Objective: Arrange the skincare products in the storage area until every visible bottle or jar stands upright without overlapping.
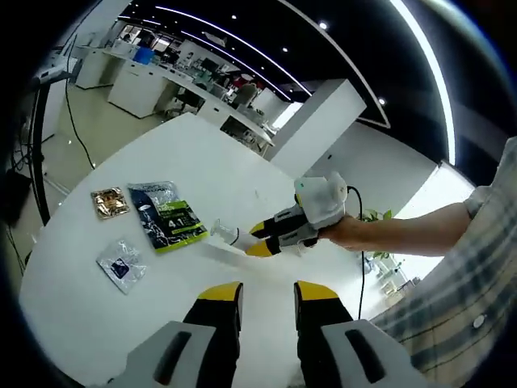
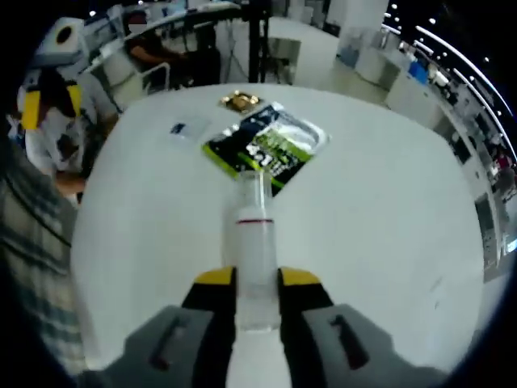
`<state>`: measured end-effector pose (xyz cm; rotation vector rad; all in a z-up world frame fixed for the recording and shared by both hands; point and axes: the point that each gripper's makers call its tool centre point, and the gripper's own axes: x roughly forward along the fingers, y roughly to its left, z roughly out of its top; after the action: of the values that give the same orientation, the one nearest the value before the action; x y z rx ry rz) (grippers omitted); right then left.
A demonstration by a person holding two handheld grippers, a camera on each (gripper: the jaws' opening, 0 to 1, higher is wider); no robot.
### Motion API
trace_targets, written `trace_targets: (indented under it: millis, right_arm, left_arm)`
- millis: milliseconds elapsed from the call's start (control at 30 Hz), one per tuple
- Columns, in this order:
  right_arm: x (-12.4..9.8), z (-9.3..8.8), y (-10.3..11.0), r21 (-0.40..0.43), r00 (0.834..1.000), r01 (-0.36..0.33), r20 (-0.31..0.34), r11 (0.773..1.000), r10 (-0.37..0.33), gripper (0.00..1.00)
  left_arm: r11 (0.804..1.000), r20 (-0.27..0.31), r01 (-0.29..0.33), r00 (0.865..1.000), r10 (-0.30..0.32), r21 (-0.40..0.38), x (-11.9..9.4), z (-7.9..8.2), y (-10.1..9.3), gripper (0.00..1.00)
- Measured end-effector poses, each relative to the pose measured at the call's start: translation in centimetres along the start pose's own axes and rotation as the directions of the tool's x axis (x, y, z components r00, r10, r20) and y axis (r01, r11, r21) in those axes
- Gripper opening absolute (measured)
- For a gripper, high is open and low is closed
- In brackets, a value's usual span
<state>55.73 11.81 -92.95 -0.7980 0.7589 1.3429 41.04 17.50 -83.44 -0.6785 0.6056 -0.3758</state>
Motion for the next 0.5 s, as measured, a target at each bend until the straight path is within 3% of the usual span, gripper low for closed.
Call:
trace_targets:
  millis: [167,500]
  right_arm:
    - [-2.2,1.6,2.0,-0.013,0.997,0.027,0.079,1.0,-0.025,0.17]
    - [-5.7,5.3,6.6,-0.071,0.978,0.054,0.204,0.996,-0.039,0.18]
  left_arm:
    - [0.998,0.008,0.041,0.999,-0.041,-0.039,1.5,0.8,-1.3,0.31]
    - [0.978,0.047,0.071,0.997,-0.063,-0.194,2.9,1.2,-1.5,0.34]
